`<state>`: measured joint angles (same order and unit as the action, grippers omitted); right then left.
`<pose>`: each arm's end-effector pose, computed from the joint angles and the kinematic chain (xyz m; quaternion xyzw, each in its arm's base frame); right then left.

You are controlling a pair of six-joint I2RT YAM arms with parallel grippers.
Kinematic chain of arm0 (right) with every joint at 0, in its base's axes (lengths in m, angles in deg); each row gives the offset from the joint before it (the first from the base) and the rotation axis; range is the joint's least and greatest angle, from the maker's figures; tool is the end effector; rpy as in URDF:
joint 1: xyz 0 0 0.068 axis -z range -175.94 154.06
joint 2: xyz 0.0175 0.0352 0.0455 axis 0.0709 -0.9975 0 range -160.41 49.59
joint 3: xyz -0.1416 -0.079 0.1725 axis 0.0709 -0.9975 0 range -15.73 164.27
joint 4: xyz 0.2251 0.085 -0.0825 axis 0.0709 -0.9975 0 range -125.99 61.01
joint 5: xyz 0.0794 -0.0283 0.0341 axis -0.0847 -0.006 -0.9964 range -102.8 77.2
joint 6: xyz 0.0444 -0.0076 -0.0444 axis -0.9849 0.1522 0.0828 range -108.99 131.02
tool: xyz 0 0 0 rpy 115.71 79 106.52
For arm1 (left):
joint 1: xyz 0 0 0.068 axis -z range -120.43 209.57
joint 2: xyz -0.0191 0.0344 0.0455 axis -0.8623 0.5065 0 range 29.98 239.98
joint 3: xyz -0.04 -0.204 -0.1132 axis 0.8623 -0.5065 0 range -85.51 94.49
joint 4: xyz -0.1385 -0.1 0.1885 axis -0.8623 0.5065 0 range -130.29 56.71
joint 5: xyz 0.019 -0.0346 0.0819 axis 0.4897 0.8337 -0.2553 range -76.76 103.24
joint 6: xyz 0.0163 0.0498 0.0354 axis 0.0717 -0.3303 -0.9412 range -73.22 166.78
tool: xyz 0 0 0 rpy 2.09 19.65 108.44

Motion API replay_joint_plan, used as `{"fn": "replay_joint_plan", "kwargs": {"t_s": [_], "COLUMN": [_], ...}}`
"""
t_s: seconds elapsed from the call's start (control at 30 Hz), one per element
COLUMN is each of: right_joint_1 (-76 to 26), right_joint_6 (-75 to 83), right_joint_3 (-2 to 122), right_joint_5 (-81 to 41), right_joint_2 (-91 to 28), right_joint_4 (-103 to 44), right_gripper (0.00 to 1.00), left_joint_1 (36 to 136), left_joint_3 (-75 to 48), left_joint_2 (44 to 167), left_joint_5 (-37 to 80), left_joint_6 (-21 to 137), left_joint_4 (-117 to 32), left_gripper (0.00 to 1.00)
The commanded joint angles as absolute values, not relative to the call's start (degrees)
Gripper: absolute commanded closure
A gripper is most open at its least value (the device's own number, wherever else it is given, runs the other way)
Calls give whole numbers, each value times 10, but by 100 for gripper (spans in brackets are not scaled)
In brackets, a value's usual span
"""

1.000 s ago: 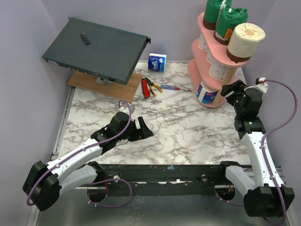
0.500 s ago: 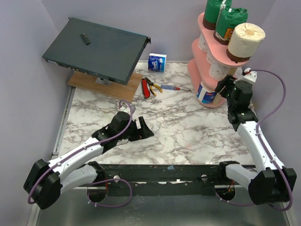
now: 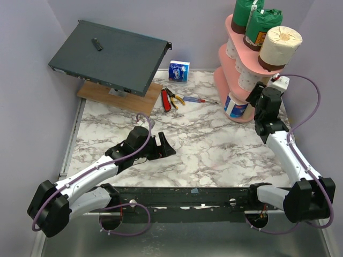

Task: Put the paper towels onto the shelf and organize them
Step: Adjust the shelf at the center of the board.

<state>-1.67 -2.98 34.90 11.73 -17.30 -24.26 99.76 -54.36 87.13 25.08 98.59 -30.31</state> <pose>0.2921 0.0092 0.2893 0.1885 0.7452 -0.0562 0.6371 0.1733 -0.1594 0.1822 -0.0431 0.8863 -0.3888 0.2478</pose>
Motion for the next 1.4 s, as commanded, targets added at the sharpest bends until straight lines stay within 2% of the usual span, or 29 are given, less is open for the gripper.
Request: {"fn": "replay_joint_plan", "kwargs": {"t_s": [0.0,0.3,0.43,0.77,0.9,1.37], "right_joint_1": [-20,-20,-19,-23,-32,-72], "right_joint_6": [-17,-2,-6,-28,-46,-126], "right_joint_3": [359,347,340,337,341,377], "right_joint_5": [167,155,134,110,106,135], "right_joint_2": [-176,-210,-211,-191,-179,-138], "right_joint_4": [-217,-163,-157,-185,-211,-355], "right_gripper": [38,45,55,89,97,99], "left_joint_1": [995,995,994,994,994,994], "left_joint_3": [-532,-538,-541,-543,-543,-539], "left_joint_2": [879,873,871,876,876,890], "left_joint_5": [258,255,254,258,260,260], "left_joint_6": [978,977,977,980,981,981], "left_joint_4": [-306,-304,-306,-312,-313,-324], "left_gripper": [16,16,16,16,16,17]}}
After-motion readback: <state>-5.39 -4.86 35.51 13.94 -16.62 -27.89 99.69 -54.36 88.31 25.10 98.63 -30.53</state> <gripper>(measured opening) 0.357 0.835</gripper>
